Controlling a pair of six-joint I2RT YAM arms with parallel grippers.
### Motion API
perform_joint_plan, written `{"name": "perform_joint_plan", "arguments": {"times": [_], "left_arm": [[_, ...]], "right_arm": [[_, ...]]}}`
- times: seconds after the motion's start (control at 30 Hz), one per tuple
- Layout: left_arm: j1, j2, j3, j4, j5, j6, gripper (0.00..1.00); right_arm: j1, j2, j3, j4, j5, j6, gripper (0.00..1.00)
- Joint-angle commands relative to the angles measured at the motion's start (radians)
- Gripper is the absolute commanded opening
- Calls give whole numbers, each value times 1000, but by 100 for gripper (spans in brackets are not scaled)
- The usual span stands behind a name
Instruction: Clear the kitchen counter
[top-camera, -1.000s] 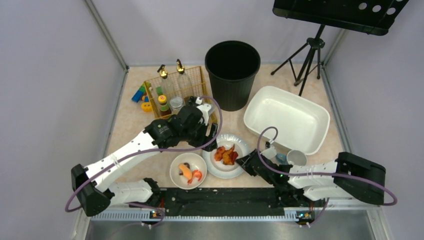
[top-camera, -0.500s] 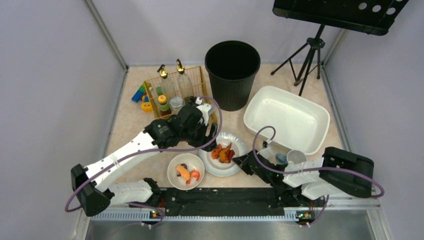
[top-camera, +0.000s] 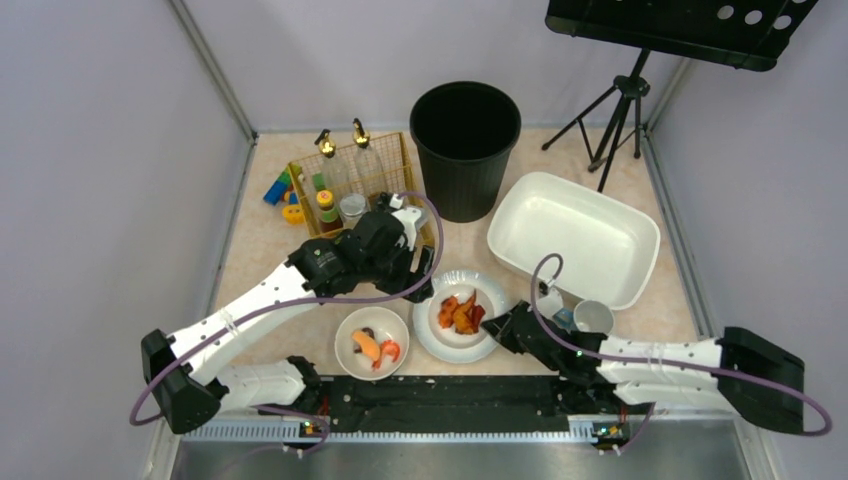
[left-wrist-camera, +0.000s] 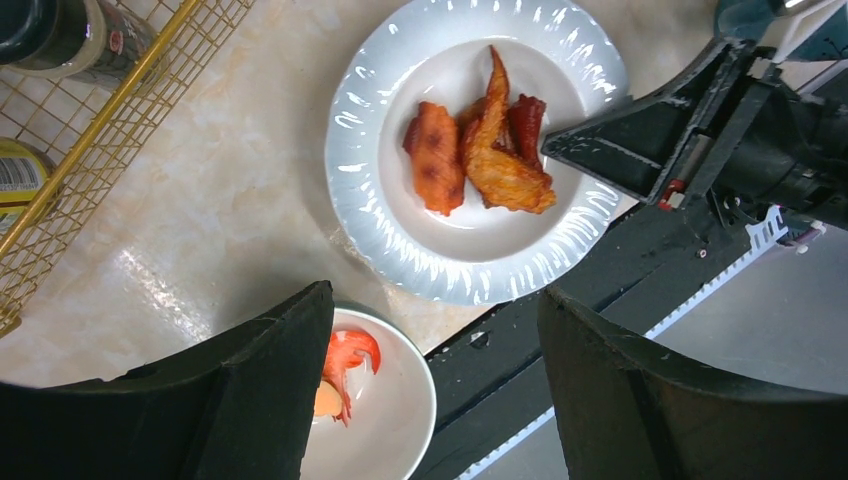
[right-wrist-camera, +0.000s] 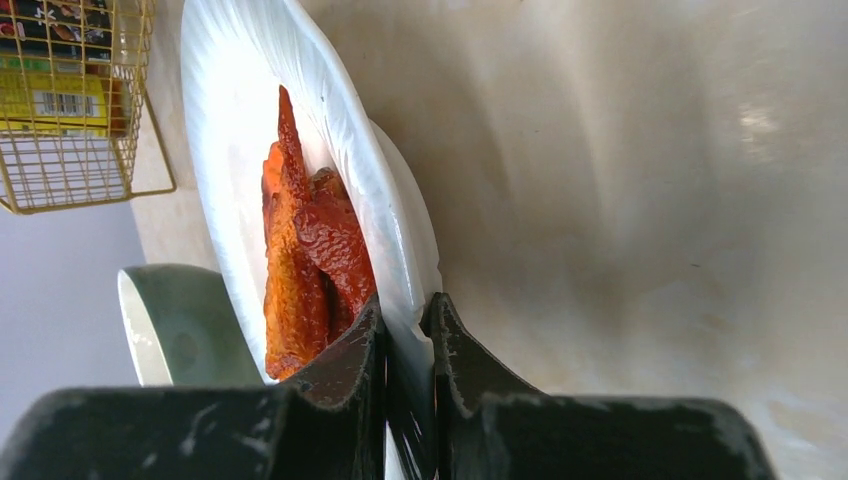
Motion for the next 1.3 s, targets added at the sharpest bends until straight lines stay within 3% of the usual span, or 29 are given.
{"name": "perform_joint_plan", "arguments": {"times": [0.0,0.3,0.7,0.9,1.27], "left_arm": [[3,-32,40,8,-21,8,79],[3,-67,94,-1,-41,6,79],[3,-132,118,-7,-20,0,79],[3,-177,171,-36,-40,-9,79],[3,-207,274,-65,-41,-10,79]], "right_arm": [[12,-182,61,-113,66,-49,0],[9,-322,129,-279,86,-38,0],[-23,-356,276,-328,40,-50,0],[-32,-385,383,-430,79,-80,0],[-231,-271,748,-608,-22,-178,0]]}}
